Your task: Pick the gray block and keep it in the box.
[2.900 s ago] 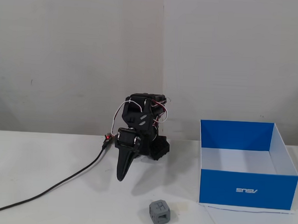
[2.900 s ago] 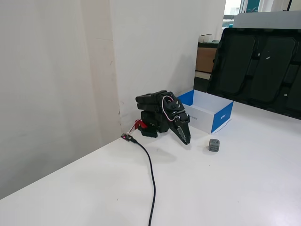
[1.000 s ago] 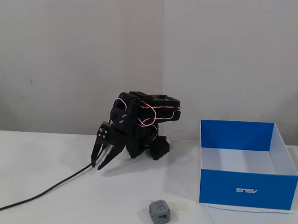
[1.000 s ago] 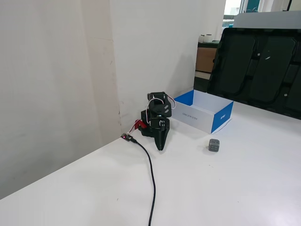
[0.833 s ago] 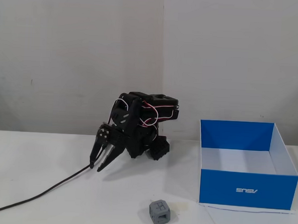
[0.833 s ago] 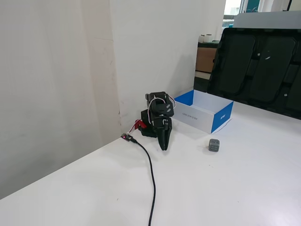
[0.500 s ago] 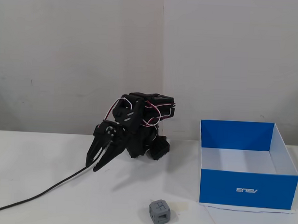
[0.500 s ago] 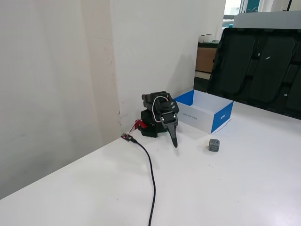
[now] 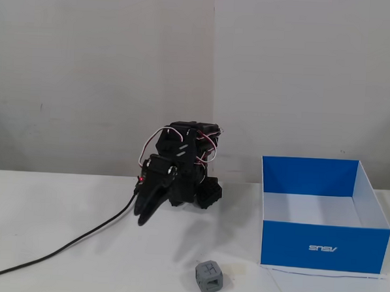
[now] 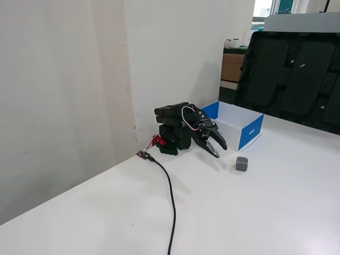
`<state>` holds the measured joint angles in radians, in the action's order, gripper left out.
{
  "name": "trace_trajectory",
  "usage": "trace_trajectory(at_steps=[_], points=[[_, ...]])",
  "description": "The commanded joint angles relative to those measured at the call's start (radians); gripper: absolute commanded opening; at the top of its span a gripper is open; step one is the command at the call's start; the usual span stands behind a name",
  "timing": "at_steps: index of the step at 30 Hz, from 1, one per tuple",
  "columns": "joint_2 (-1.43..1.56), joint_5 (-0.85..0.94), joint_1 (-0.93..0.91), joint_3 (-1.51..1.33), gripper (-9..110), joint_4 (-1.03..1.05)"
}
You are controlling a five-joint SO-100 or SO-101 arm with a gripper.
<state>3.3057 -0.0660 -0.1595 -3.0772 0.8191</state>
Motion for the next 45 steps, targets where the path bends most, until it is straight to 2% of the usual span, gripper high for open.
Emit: trace_trajectory(at_steps=[1, 12, 15, 18, 21, 24, 36, 45], points=[[0.123, -0.003, 0.006, -0.06, 13, -0.018], [0.123, 0.008, 0.029, -0.061, 9, -0.018], [0.123, 0.011, 0.04, -0.061, 20, -0.02], [0.123, 0.002, 0.026, -0.061, 19, -0.02], [0.123, 0.011, 0.075, -0.061, 28, -0.021], [0.123, 0.011, 0.098, -0.061, 30, -0.021], [0.123, 0.011, 0.195, -0.06, 21, -0.02], [0.123, 0.025, 0.275, -0.018, 18, 0.1]])
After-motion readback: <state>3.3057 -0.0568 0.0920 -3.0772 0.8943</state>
